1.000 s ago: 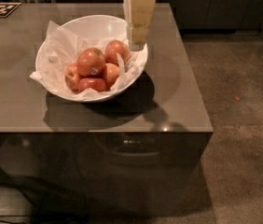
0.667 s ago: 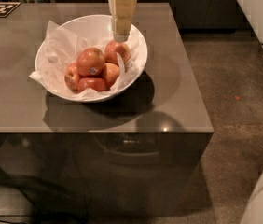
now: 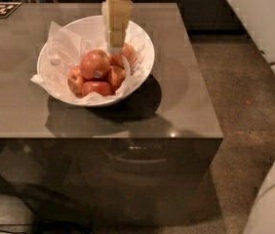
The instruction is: Pick apple from white bowl
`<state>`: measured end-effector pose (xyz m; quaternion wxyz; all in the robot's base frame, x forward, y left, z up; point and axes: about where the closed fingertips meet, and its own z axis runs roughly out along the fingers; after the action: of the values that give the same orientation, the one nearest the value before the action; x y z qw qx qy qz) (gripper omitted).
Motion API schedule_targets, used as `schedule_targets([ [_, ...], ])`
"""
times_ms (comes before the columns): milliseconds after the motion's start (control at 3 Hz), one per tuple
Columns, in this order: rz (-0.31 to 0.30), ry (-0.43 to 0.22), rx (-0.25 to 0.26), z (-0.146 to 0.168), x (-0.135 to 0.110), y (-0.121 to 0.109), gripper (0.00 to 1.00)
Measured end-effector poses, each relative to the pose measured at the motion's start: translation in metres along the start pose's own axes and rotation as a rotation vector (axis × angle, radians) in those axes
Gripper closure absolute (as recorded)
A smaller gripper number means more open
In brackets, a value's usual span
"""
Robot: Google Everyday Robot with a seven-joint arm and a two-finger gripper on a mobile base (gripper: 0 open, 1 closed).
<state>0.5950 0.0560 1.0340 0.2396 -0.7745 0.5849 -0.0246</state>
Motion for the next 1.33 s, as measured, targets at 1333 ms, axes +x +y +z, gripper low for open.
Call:
schedule_targets([
  [1333, 0.034, -0.068, -0.107, 0.084, -0.014, 0.034, 0.00],
])
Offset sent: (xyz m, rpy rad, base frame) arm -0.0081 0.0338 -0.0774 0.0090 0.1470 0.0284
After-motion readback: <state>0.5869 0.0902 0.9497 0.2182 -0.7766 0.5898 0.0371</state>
